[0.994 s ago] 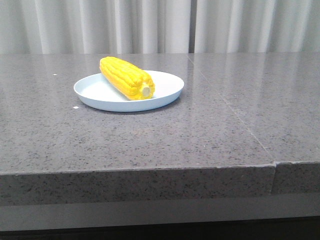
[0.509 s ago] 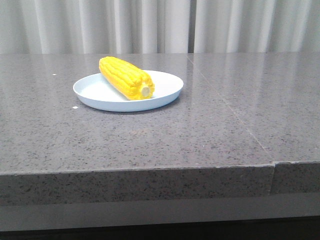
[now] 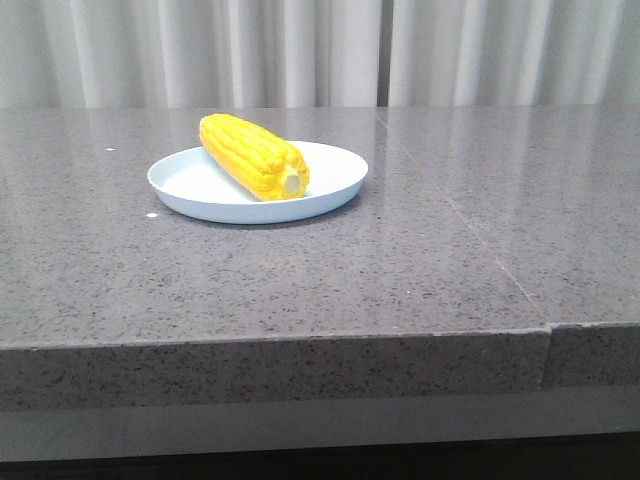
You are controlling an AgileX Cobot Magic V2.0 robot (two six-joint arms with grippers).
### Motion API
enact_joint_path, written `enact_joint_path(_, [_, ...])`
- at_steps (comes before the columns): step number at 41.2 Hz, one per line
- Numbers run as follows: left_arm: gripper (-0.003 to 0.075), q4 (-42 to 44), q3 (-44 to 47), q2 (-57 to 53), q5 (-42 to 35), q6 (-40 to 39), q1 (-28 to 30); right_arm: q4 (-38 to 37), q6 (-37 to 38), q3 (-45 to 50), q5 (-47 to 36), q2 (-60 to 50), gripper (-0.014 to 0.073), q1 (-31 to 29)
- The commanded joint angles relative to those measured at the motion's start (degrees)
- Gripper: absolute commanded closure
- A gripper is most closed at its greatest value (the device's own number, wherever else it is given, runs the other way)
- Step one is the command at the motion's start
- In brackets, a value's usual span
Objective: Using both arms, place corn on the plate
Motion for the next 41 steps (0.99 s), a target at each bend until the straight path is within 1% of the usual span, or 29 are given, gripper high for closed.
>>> enact_joint_path(1, [0.074, -0.4, 0.11, -1.14, -4.7, -0.6, 0.1, -1.21, -0.49, -1.18, -3.73, 0.81, 0.0713, 0.0])
enact_joint_path(17, [0.074, -0.4, 0.11, -1.14, -4.7, -0.6, 0.1, -1.16, -0.49, -1.11, -3.72, 0.81, 0.0713, 0.0])
enact_joint_path(20, [0.074, -0.4, 0.11, -1.14, -4.7, -0.6, 0.1, -1.55, -0.49, 0.89, -5.4, -0.54, 0.0713, -0.07])
enact_joint_path(23, [0.074, -0.4, 0.11, -1.14, -4.7, -0.6, 0.1, -1.67, -0.49, 4.92, -8.73, -2.67, 0.0713, -2.16])
enact_joint_path(25, [0.074, -0.4, 0.11, -1.14, -4.7, -0.6, 0.1, -1.93, -0.49, 8.33, -11.98, -4.54, 0.0713, -4.04])
enact_joint_path(27, [0.0741, -0.4, 0.11, -1.14, -4.7, -0.6, 0.1, -1.86, -0.49, 12.1, -17.38, -6.7, 0.0713, -6.24])
enact_joint_path(34, [0.074, -0.4, 0.11, -1.14, -4.7, -0.6, 0.1, -1.37, -0.49, 26.81, -42.18, -14.48, 0.0713, -16.75])
enact_joint_path(38, [0.074, -0.4, 0.11, -1.14, -4.7, -0.6, 0.1, -1.18, -0.49, 34.93, -52.96, -18.06, 0.0713, -22.47])
enact_joint_path(41, [0.074, -0.4, 0.11, -1.14, -4.7, -0.6, 0.1, -0.11, -0.49, 40.02, -61.01, -17.9, 0.0713, -26.28])
